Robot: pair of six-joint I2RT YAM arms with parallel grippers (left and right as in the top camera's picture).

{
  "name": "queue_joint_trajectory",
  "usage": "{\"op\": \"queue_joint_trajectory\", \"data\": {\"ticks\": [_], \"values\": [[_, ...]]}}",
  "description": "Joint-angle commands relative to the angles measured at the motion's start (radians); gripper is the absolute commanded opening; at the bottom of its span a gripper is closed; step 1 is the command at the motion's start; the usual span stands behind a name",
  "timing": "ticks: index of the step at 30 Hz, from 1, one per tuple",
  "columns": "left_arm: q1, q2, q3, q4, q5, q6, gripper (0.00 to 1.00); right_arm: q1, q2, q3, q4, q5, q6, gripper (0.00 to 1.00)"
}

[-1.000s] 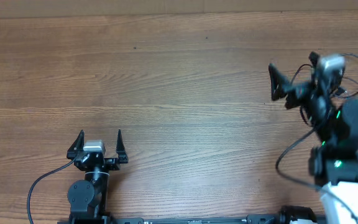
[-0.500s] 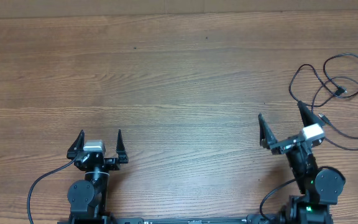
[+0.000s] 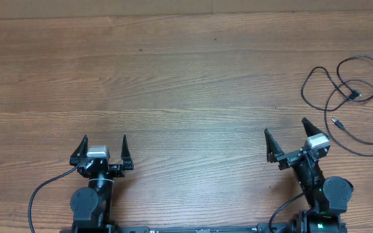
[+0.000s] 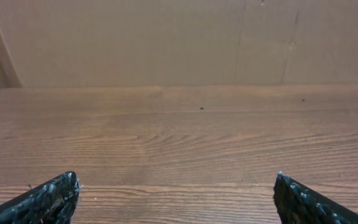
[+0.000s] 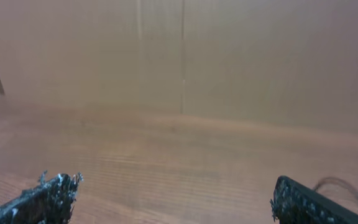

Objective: Untangle cables

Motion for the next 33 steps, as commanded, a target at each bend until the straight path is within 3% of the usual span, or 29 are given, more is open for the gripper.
{"op": "queue_joint_trajectory", "data": {"ticks": [1, 8, 18, 25, 30, 33], "values": [[-0.006, -0.008, -0.003, 0.000, 0.008, -0.009, 0.99, 0.000, -0.058, -0.010, -0.083, 0.013, 0.004, 1.00], [-0.006, -0.008, -0.003, 0.000, 0.008, -0.009, 1.00, 0.000, -0.180, -0.010, -0.243, 0.017, 0.004, 1.00], [-0.006, -0.008, -0.003, 0.000, 0.008, -0.009, 1.00, 0.000, -0.253, -0.010, -0.248, 0.026, 0.004, 1.00], [-0.006, -0.008, -0.003, 0.000, 0.008, -0.009, 1.00, 0.000, -0.253, -0.010, -0.251, 0.138, 0.005, 1.00], [-0.006, -0.008, -0.003, 0.000, 0.008, -0.009, 1.00, 0.000, -0.253, -0.010, -0.265, 0.294, 0.165, 1.00], [-0.006, -0.008, -0.003, 0.000, 0.008, -0.009, 1.00, 0.000, -0.253, -0.010, -0.268, 0.289, 0.160, 1.00]]}}
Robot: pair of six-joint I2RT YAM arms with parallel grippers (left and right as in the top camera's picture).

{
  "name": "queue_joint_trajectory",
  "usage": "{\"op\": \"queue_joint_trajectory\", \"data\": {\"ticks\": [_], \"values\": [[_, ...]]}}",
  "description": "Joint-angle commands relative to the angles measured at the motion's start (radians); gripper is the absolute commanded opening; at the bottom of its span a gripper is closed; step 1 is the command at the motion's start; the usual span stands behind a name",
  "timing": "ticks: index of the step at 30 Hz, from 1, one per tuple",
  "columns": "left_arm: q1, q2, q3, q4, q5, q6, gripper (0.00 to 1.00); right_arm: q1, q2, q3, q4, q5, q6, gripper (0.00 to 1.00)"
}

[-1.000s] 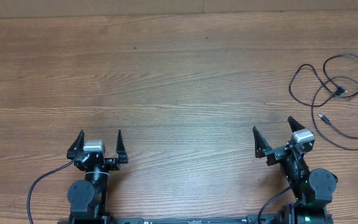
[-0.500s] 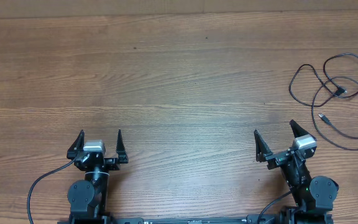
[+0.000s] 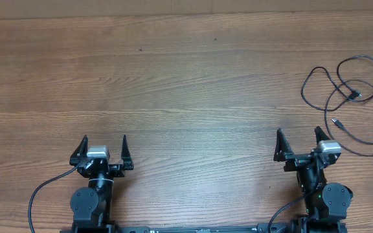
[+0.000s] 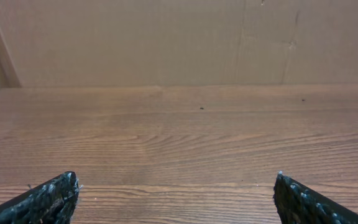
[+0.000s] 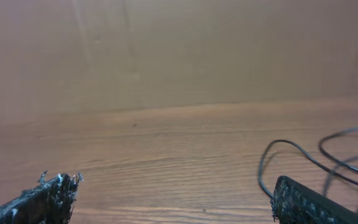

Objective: Untangle cables

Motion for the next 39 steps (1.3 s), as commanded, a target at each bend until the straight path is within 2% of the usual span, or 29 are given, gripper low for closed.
{"op": "queue_joint_trajectory", "data": {"ticks": [1, 39], "values": [[-0.006, -0.008, -0.003, 0.001, 0.008, -0.009, 1.00, 0.000, -0.012, -0.010, -0.002, 0.062, 0.050, 1.00], [-0.006, -0.008, -0.003, 0.001, 0.008, -0.009, 1.00, 0.001, -0.011, -0.010, 0.002, 0.021, 0.029, 1.00]]}}
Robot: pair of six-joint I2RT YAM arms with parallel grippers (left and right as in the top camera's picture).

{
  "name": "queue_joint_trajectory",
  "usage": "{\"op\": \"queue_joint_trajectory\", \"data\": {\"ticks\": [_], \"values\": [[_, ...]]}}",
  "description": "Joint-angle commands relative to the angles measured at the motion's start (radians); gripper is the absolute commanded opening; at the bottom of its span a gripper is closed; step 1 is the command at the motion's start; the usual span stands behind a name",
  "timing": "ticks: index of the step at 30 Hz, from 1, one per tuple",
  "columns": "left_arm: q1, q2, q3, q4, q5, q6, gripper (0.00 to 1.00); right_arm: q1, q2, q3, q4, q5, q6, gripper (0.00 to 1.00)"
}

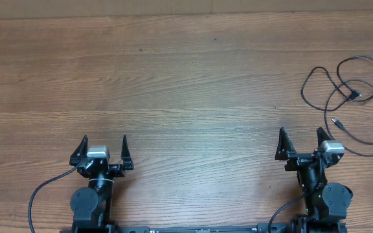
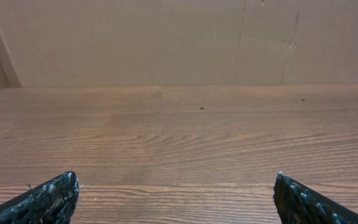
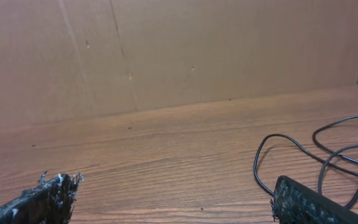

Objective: Untangle cables

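Observation:
A tangle of thin black cables (image 1: pixel 351 97) lies in loops at the table's far right edge, with small plugs among the loops. In the right wrist view the cables (image 3: pixel 303 152) show at the right, ahead of the fingers. My right gripper (image 1: pixel 300 139) stands open near the table's front right, short of the cables and holding nothing. At the front left my left gripper (image 1: pixel 105 144) is open too, far from the cables, with only bare wood between its fingers (image 2: pixel 48 199).
The wooden table (image 1: pixel 173 84) stretches wide between and ahead of both arms. A brown cardboard wall (image 2: pixel 166 37) rises along the far edge. The cable loops run off the right edge of the overhead view.
My right gripper has turned a little further toward the right, so more of the cable loops show in its wrist view. The left arm and the cables have not moved.
At first my right gripper stood open and angled toward the right, its view blurred with only a hint of cable. Then it faced straight ahead, closer to the front edge, with cable loops in view. Now it sits almost the same. The left arm stayed still throughout.

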Motion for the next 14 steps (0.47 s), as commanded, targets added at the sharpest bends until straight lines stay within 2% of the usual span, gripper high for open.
{"op": "queue_joint_trajectory", "data": {"ticks": [1, 14], "values": [[-0.006, -0.008, -0.003, 0.001, 0.008, -0.009, 1.00, 0.001, -0.011, -0.010, 0.005, -0.002, 0.000, 1.00], [-0.006, -0.008, -0.003, 0.001, 0.008, -0.009, 1.00, 0.001, -0.011, -0.010, 0.005, -0.002, 0.000, 1.00]]}}
